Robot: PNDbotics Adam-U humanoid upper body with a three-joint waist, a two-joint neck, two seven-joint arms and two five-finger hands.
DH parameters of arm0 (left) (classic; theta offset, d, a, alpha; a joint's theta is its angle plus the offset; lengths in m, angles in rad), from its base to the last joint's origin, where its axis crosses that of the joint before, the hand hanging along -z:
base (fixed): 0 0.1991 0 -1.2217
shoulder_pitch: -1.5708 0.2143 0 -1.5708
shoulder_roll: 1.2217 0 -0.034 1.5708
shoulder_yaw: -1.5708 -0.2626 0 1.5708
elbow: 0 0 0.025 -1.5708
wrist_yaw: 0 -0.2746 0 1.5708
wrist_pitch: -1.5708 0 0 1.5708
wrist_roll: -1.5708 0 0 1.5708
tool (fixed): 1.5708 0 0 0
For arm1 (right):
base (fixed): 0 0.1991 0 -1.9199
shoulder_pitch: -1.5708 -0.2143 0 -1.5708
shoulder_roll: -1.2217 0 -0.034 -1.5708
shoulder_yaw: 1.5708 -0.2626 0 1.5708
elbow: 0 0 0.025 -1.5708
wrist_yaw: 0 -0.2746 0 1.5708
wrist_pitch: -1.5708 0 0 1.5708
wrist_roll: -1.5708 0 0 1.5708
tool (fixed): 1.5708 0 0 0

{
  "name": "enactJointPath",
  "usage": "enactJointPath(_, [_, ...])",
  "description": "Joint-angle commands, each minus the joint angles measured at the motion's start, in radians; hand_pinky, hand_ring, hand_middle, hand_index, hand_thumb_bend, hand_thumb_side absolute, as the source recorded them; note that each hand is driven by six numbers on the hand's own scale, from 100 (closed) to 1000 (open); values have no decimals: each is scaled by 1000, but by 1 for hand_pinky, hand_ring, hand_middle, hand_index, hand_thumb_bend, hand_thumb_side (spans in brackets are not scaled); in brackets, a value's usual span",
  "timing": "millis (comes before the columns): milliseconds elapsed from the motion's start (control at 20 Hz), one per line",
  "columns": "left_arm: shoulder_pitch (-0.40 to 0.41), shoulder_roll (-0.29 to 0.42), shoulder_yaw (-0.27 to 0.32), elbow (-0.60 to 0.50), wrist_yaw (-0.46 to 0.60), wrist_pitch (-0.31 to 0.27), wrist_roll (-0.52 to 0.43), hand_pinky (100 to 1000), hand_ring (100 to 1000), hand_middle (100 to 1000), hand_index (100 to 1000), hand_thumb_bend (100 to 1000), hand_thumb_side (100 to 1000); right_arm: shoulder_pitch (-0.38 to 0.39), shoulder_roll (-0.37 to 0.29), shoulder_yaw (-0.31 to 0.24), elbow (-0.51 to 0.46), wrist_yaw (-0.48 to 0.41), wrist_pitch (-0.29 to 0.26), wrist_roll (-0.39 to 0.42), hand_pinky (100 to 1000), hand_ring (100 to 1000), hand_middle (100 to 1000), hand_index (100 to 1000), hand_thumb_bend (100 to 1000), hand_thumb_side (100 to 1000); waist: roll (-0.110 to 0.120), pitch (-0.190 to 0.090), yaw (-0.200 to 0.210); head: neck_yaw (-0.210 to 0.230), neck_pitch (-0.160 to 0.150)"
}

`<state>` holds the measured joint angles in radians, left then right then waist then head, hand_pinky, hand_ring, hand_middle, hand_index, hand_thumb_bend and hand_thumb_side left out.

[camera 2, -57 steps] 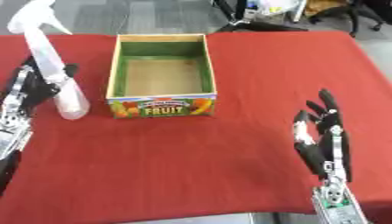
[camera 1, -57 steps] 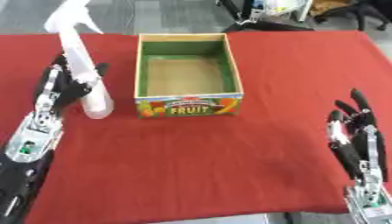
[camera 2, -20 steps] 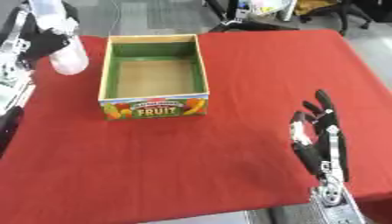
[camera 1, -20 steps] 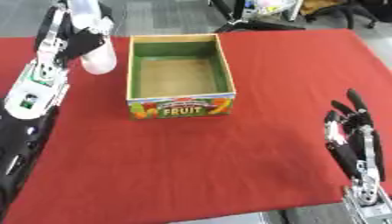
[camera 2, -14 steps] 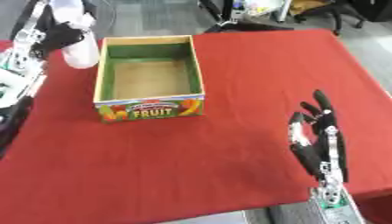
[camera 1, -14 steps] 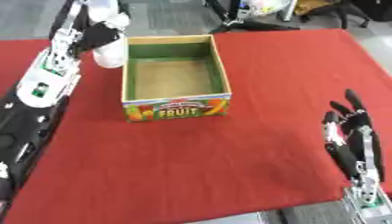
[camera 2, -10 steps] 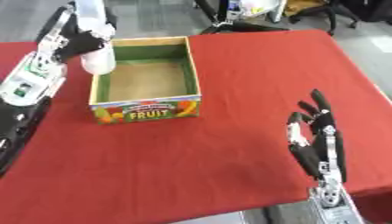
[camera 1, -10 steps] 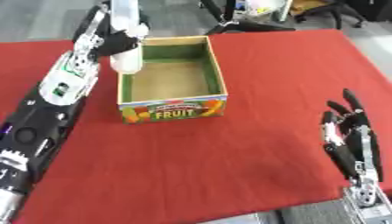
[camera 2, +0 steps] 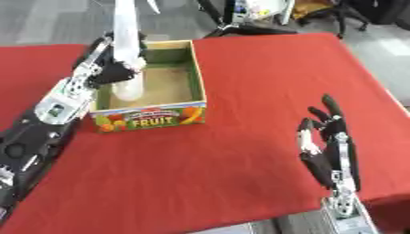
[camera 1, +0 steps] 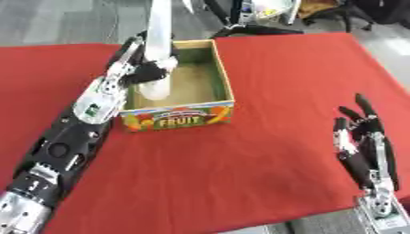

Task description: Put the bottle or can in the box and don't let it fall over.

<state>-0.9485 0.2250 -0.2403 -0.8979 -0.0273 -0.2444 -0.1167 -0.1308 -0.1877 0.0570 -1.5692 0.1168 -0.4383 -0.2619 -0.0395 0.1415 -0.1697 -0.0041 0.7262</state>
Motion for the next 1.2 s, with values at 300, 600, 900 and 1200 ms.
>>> enactJointPath(300, [42, 90, -3, -151, -98, -9, -21, 960, 1000, 985, 931, 895, 548, -5, -9, -9, -11, -2, 0, -4, 798, 868, 1000, 963, 100, 470, 0, -16, 15, -19, -13])
enactJointPath(600, [209, 222, 18, -418, -95, 90, -12, 949, 1000, 977, 923, 841, 585, 2, -17, -21, -11, 5, 0, -16, 798, 868, 1000, 963, 100, 470, 8, -17, 44, -44, -15])
enactJointPath(900, [480, 280, 107, -709, -7, 174, 93, 923, 1000, 967, 915, 755, 609, 11, -25, -28, -10, 12, -1, -25, 798, 869, 1000, 964, 100, 470, 22, -15, 76, -48, -11])
enactJointPath(1200, [711, 249, 215, -862, 31, 209, 249, 916, 1000, 960, 904, 716, 615, 17, -26, -25, -5, 13, -3, -24, 798, 869, 1000, 964, 100, 470, 23, -16, 98, -34, -1])
